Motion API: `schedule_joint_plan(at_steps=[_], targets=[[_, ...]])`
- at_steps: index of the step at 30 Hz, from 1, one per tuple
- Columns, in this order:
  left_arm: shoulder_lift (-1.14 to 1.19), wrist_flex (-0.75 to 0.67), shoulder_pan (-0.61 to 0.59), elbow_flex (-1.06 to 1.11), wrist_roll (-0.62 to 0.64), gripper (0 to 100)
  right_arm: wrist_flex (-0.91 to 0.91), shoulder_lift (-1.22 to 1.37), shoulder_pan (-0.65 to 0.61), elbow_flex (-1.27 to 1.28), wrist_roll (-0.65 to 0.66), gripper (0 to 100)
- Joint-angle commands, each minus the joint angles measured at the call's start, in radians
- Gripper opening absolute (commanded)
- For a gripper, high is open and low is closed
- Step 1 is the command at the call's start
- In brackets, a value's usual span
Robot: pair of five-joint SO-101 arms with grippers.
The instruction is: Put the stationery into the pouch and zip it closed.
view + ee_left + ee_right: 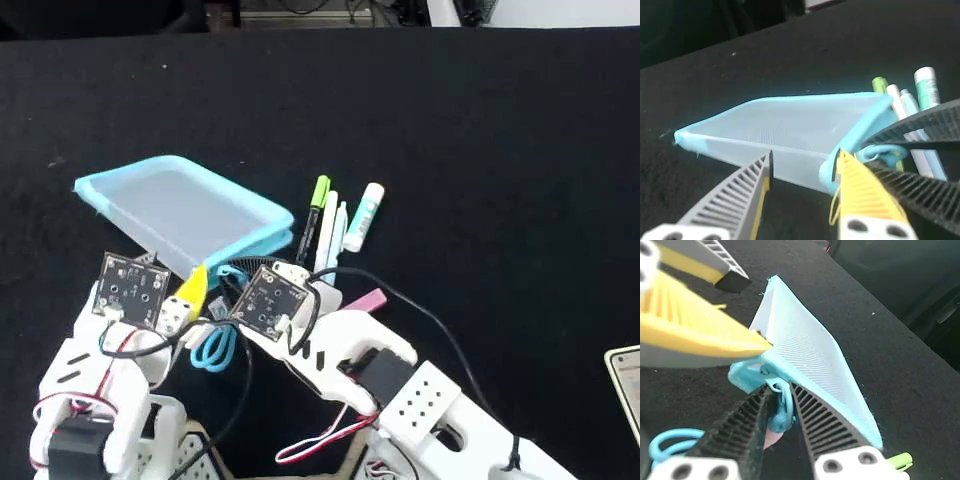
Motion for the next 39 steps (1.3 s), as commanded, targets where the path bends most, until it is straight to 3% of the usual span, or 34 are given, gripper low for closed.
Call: schedule_joint_plan(at_steps=[1, 10, 15, 23, 29, 31, 35, 37, 39], targets=[[0.009, 0.020, 0.018, -0.064, -0.009, 22, -0.028, -0.025, -0.008, -0.010, 0.005, 1.1], [0.009, 0.040, 0.022, -0.059, -0.041, 22, -0.029, -0.022, -0.008, -0.010, 0.005, 1.1], [0.009, 0.018, 0.097, -0.008, -0.041, 22, -0.028, -0.027, -0.008, -0.010, 0.005, 1.1], [0.006, -0.100, -0.027, 0.077, -0.040, 22, -0.026, -0.028, -0.008, -0.008, 0.005, 1.1], [0.006, -0.104, -0.031, 0.081, -0.040, 22, -0.026, -0.028, -0.008, -0.007, 0.005, 1.1], [0.005, -0.104, -0.031, 0.081, -0.040, 19, -0.026, -0.028, -0.008, -0.007, 0.005, 1.1], [0.005, -0.107, -0.031, 0.073, -0.040, 2, -0.031, -0.028, 0.028, -0.007, 0.006, 1.1], [0.005, -0.107, -0.035, 0.073, -0.026, 6, -0.032, -0.028, 0.072, -0.012, 0.006, 1.1], [0.005, -0.118, -0.041, 0.070, 0.023, 3, -0.032, -0.028, 0.115, -0.021, 0.006, 1.1]])
